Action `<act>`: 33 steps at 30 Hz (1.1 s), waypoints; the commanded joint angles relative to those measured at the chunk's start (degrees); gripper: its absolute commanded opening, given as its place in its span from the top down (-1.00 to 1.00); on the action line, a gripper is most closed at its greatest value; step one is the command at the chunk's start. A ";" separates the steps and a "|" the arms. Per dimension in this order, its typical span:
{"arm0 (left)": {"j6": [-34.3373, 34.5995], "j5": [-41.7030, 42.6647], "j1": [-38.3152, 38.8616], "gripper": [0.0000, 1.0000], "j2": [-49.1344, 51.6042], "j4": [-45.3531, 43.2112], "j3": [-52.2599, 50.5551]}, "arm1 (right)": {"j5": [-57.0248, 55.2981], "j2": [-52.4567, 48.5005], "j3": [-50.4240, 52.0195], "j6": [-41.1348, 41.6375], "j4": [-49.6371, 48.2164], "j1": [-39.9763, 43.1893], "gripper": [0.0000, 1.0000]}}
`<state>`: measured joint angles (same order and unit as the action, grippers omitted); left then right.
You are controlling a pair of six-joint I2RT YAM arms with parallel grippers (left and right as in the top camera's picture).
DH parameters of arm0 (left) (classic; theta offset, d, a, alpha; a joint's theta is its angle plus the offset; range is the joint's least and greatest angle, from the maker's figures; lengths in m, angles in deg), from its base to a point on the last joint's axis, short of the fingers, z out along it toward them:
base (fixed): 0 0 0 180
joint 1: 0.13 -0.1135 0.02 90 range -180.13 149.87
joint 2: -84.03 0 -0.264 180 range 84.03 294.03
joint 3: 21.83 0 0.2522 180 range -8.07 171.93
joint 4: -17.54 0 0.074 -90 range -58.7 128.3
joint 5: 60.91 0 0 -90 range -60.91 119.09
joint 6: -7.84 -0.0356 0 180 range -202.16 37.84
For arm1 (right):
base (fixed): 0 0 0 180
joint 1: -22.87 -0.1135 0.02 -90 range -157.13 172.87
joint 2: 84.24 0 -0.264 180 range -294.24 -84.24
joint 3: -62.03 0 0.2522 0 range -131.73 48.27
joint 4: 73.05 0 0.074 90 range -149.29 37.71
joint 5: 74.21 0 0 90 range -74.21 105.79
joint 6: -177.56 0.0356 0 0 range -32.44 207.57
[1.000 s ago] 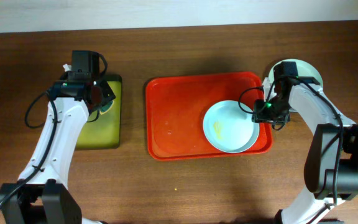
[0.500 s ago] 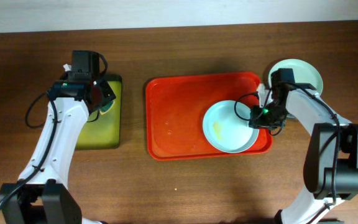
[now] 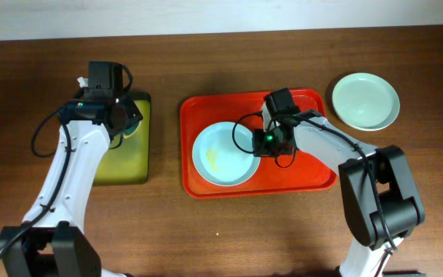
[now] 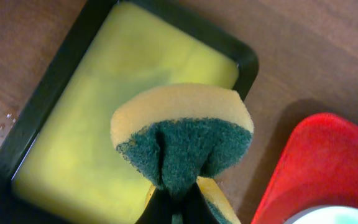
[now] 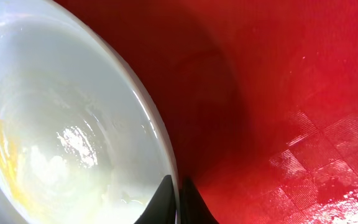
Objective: Clean dirty plates on tray and stack at the side
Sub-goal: 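Move the right gripper to the light blue plate rim and grip it, then move the left gripper with the sponge toward the light blue plate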
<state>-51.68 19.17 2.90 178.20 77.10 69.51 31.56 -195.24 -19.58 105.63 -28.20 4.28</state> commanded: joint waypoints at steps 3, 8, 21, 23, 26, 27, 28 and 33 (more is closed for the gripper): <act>-0.50 2.84 -4.07 1.00 8.04 -3.41 0.13 | -1.40 -1.99 0.48 0.48 -1.11 -0.57 0.92; -0.55 5.64 -6.62 1.00 19.37 -5.07 0.13 | -1.40 -1.99 0.48 0.46 -1.79 -0.57 0.92; -4.90 16.85 -3.34 1.00 1.77 0.39 5.14 | -1.40 -1.99 0.46 1.11 -3.74 -0.59 0.92; -6.43 17.22 0.81 1.00 1.86 1.25 4.94 | -1.40 -1.99 0.46 -0.83 -4.04 -0.50 0.25; -8.28 14.75 4.48 1.00 1.86 0.98 4.94 | -1.44 -1.97 -0.20 -11.08 -7.10 0.46 -0.10; -8.26 14.43 5.14 1.00 1.86 1.01 4.94 | -2.36 -1.99 -0.24 -13.62 -8.70 0.76 -0.13; -8.26 14.64 5.18 1.00 1.86 1.01 4.94 | -4.48 -1.99 -0.22 -13.62 -9.35 0.61 -0.09; -8.26 17.90 5.66 1.00 1.86 1.22 4.92 | -4.13 -2.91 -0.20 -12.48 -8.37 0.55 0.74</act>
<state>-58.83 34.80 8.01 180.12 78.28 74.32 28.30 -196.66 -19.96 93.00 -37.86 4.67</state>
